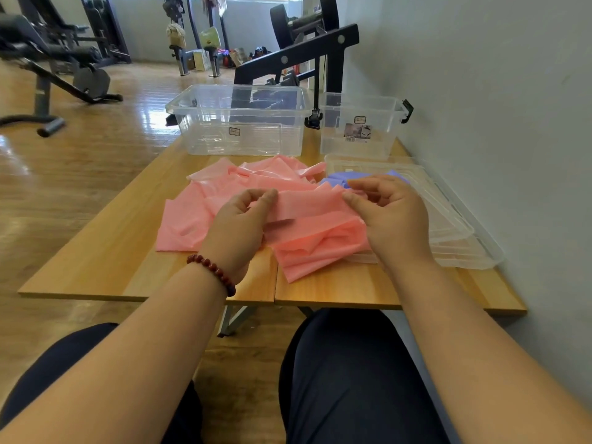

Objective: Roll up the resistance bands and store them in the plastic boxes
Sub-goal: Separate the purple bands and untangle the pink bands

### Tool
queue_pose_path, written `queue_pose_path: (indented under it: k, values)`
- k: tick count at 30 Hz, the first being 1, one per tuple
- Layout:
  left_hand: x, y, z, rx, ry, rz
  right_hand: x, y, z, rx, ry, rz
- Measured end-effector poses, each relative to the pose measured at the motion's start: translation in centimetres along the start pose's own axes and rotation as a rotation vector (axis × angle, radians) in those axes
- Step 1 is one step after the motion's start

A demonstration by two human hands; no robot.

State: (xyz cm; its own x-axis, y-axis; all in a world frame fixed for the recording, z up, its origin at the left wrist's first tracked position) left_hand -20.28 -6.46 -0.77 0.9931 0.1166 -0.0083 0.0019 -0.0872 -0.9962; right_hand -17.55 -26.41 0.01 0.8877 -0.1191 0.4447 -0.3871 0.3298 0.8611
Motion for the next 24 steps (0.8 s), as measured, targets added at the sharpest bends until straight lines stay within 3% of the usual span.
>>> queue_pose_path:
  k: [4,9,17,24]
  values:
    - [0.2,0.9,0.1,-0.053,0.065,0.016,0.1,-0.2,0.1,-0.059,-0.051,0.018]
    - [0.3,0.6,0.6,0.017,-0.046,-0.036,0.2,-0.5,0.5,-0.068,-0.035,0.004]
    - [1.8,0.3,0.1,0.228,-0.093,-0.143,0.2,-0.7,-0.2,-0.193,0.003,0.075]
    - [3.7,1.4,-1.0,0.125,0.012,0.016,0.8,-0.9,-1.0,-0.258,0.037,0.116]
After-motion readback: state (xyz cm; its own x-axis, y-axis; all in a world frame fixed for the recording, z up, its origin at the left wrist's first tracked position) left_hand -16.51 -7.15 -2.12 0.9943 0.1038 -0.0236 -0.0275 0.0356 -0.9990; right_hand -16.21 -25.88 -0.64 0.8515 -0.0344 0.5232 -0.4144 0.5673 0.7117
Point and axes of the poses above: each hand's wrist, its own x-axis towards the middle knuckle, its own z-axis out of the back of the hand, y = z × x, the point moved 3 cm from there along x, towards the middle knuckle, and after that the axes turned 3 degrees about y, right-handed, at the moved point
